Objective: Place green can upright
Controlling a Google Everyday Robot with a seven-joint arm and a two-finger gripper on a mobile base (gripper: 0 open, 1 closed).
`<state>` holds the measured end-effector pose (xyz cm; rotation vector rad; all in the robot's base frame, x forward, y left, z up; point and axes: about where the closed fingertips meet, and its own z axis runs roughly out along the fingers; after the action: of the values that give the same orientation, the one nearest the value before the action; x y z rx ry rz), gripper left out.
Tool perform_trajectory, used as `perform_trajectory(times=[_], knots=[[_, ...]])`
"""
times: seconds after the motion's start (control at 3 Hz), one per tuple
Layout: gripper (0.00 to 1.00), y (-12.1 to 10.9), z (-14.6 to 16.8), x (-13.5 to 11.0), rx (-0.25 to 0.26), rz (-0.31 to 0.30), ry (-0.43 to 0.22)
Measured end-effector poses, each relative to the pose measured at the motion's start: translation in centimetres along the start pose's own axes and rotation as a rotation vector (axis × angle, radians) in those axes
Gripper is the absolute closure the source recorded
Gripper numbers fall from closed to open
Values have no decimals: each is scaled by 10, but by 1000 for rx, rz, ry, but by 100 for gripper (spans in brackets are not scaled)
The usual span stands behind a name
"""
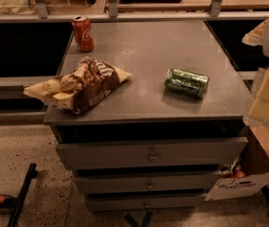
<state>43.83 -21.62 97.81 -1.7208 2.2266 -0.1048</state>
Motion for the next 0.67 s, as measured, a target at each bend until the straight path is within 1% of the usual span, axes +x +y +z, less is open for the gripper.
perform_trajectory(times=[0.33, 0.67], knots=[[0, 0, 0, 0, 0, 0, 0], [0, -6, 2, -7, 2, -13, -2]])
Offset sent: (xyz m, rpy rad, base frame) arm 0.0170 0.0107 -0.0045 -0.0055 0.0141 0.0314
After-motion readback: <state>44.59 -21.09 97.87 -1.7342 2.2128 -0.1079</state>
